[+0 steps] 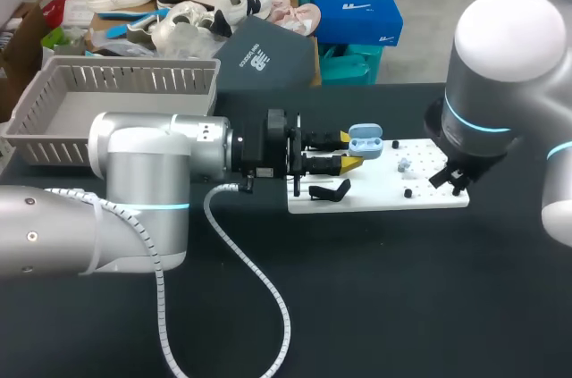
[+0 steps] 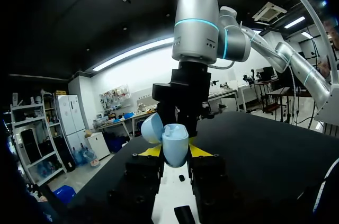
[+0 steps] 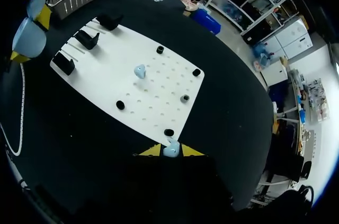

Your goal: Pick up each earbud case from the left stands, insert the matching earbuds, close the lid, and place the case in the box.

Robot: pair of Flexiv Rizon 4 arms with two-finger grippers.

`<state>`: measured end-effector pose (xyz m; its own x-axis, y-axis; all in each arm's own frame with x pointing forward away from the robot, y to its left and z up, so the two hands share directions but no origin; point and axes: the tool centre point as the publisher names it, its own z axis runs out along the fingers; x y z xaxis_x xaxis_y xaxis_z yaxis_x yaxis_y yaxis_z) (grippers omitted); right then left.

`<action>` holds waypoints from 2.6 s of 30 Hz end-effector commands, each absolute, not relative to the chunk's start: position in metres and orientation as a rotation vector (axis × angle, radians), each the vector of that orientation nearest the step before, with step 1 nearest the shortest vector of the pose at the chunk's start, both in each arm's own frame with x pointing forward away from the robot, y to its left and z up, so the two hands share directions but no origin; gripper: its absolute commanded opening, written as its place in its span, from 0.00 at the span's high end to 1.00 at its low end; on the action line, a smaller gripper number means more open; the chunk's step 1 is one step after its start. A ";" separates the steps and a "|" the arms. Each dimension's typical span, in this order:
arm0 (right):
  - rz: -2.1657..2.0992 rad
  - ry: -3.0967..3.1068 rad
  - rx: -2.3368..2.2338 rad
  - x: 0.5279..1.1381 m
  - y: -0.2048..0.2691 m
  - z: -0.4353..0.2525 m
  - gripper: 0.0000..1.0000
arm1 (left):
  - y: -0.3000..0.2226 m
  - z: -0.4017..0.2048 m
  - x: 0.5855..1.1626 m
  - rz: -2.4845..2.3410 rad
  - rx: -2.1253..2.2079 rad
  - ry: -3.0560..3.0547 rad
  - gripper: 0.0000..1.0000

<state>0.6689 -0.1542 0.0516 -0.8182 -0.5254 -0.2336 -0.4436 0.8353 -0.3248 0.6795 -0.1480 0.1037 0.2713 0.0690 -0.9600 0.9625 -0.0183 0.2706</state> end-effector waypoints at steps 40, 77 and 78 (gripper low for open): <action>-0.266 2.767 0.530 0.615 -0.069 0.132 1.00 | -0.148 0.103 0.678 -0.971 1.380 1.049 1.00; -0.237 2.660 0.494 0.651 -0.006 0.176 1.00 | -0.148 0.103 0.678 -0.971 1.380 1.049 1.00; -0.239 2.657 0.497 0.651 -0.005 0.177 1.00 | -0.148 0.103 0.678 -0.971 1.380 1.049 1.00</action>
